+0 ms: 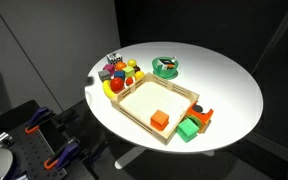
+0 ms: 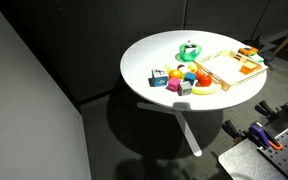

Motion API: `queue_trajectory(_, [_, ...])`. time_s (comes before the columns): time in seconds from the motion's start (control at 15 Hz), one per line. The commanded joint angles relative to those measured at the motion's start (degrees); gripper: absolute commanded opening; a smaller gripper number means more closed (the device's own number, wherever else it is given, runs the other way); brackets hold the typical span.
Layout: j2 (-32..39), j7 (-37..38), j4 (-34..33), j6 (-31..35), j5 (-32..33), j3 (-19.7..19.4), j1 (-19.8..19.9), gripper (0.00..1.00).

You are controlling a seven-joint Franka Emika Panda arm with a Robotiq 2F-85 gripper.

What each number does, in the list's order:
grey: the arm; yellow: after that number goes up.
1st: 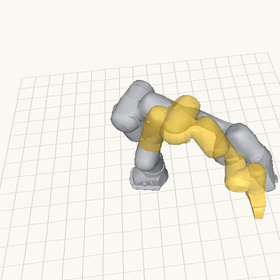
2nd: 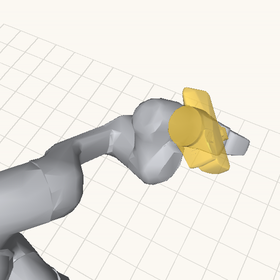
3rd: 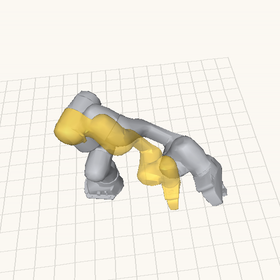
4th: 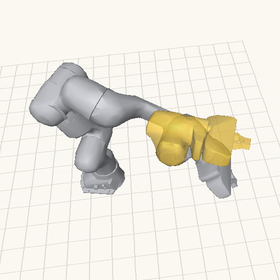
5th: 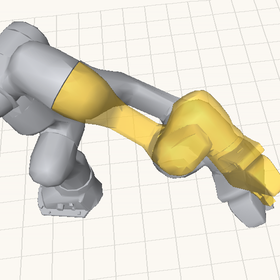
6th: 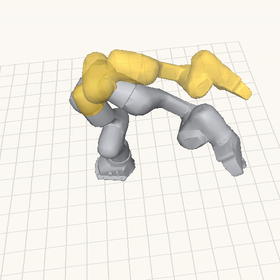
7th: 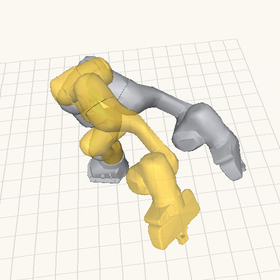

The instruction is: Put the red ball in the box

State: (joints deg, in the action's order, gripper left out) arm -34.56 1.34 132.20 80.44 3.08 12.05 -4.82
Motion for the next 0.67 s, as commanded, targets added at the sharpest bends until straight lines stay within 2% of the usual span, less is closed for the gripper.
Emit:
queue_trajectory(0.0, [0.21, 0.69, -0.14, -0.14, 0.46, -1.11, -1.50, 1.00])
queue_trajectory(0.6, [0.68, 0.84, -0.39, 0.18, 0.23, -1.08, -1.47, 1.00])
